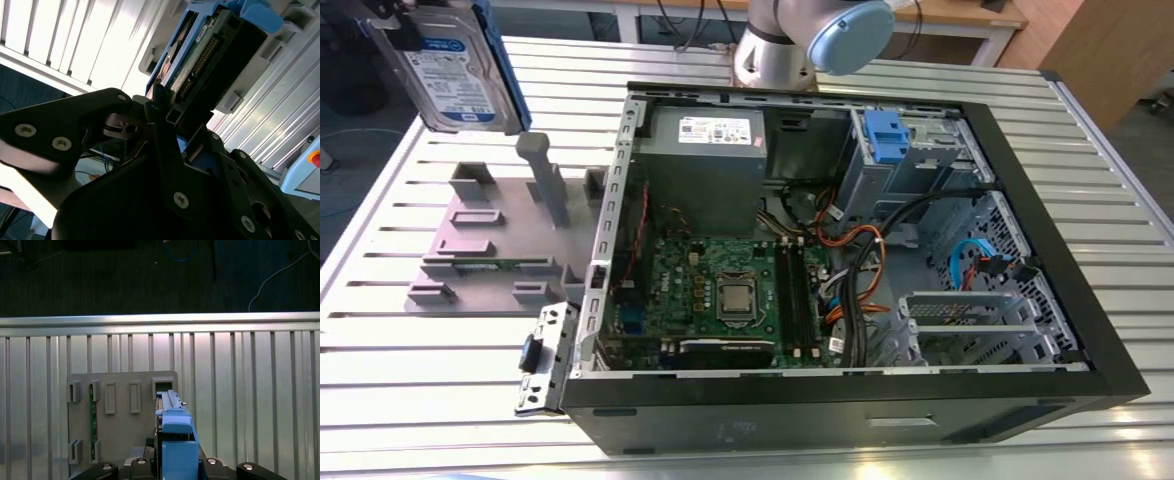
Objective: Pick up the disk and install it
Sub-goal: 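Pick up the disk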
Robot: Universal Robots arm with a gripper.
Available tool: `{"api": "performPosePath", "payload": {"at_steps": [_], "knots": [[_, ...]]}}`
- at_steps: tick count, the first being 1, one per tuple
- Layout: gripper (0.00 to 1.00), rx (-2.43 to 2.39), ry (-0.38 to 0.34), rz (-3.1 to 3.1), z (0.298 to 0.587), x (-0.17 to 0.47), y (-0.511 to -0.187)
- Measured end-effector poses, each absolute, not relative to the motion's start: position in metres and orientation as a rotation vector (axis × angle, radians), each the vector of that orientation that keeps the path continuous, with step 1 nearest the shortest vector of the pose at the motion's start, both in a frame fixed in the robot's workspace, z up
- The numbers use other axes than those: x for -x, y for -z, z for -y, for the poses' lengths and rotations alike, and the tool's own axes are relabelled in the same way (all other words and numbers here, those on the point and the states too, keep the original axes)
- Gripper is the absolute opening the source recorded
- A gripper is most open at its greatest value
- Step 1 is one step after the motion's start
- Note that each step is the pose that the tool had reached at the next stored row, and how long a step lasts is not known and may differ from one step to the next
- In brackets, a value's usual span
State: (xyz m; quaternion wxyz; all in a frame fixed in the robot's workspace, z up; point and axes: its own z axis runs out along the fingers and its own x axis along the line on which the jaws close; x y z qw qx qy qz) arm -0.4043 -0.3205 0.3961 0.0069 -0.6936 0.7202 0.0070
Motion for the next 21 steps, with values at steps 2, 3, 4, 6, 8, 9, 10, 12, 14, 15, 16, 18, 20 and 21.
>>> {"api": "performPosePath", "payload": {"at_steps": [2,3,4,6,8,9,10,12,14,15,16,18,20,21], "knots": [[0.36,2.170,-0.022,-2.253,0.3205,0.4043,-0.3967],[0.36,2.170,-0.022,-2.253,0.3205,0.4043,-0.3971],[0.36,2.170,-0.022,-2.253,0.3205,0.4043,-0.3974],[0.36,2.170,-0.022,-2.253,0.3205,0.4043,-0.3979],[0.36,2.170,-0.022,-2.253,0.3205,0.4043,-0.3985],[0.36,2.170,-0.022,-2.253,0.3205,0.4043,-0.3987],[0.36,2.170,-0.022,-2.253,0.3205,0.4043,-0.3989],[0.36,2.170,-0.022,-2.253,0.3205,0.4043,-0.3994],[0.36,2.170,-0.022,-2.253,0.3205,0.4043,-0.4000],[0.36,2.170,-0.022,-2.253,0.3205,0.4043,-0.4003],[0.36,2.170,-0.022,-2.253,0.3205,0.4043,-0.4005],[0.36,2.170,-0.022,-2.253,0.3205,0.4043,-0.4010],[0.36,2.170,-0.022,-2.253,0.3205,0.4043,-0.4015],[0.36,2.170,-0.022,-2.253,0.3205,0.4043,-0.4016]]}}
